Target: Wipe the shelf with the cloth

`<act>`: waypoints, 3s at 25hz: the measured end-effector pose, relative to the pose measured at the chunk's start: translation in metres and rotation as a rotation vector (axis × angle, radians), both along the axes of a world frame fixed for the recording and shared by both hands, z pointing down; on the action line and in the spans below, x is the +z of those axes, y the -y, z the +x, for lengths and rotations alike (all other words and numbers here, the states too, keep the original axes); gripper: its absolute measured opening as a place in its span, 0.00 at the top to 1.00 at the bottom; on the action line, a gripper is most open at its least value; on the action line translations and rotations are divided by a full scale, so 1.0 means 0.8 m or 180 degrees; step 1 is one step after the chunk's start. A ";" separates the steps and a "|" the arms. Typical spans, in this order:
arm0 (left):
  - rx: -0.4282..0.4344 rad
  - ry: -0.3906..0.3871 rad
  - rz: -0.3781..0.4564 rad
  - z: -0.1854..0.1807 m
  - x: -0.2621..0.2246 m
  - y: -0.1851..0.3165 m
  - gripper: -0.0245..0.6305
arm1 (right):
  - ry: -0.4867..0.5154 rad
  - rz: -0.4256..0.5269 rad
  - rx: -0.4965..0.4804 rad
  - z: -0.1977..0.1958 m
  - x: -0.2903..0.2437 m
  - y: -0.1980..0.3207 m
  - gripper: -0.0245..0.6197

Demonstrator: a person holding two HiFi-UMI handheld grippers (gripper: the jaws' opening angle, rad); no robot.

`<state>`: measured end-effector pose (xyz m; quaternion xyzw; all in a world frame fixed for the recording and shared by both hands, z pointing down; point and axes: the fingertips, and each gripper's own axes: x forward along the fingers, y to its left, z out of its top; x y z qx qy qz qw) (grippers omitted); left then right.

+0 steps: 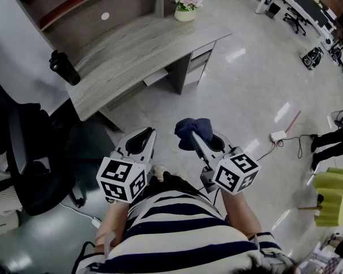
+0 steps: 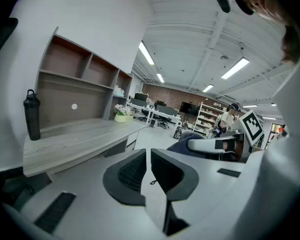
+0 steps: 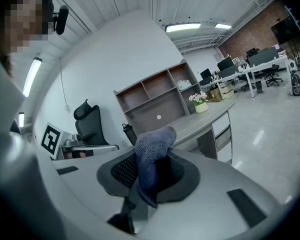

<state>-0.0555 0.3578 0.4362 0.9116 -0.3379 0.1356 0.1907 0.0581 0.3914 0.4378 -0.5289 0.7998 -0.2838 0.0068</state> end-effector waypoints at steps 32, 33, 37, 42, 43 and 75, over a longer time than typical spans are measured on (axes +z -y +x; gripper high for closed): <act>-0.0183 0.0143 -0.0050 0.066 0.019 0.012 0.90 | 0.0173 -0.0014 -0.0196 0.070 0.032 0.015 0.81; -0.0198 0.0138 -0.0049 0.065 0.019 0.013 0.90 | 0.0170 -0.0012 -0.0205 0.070 0.032 0.018 0.81; -0.0262 0.0108 -0.0080 0.059 0.023 0.026 0.90 | 0.0169 -0.0022 -0.0226 0.068 0.035 0.032 0.81; -0.0331 0.0052 -0.0109 0.053 0.029 0.057 0.90 | 0.0137 -0.0030 -0.0298 0.058 0.037 0.062 0.81; -0.0336 0.0034 -0.0100 0.052 0.029 0.065 0.90 | 0.0125 -0.0027 -0.0305 0.056 0.037 0.070 0.81; -0.0559 -0.0252 0.0107 -0.066 -0.012 0.363 0.90 | -0.0137 0.0186 -0.0581 -0.053 -0.025 0.389 0.81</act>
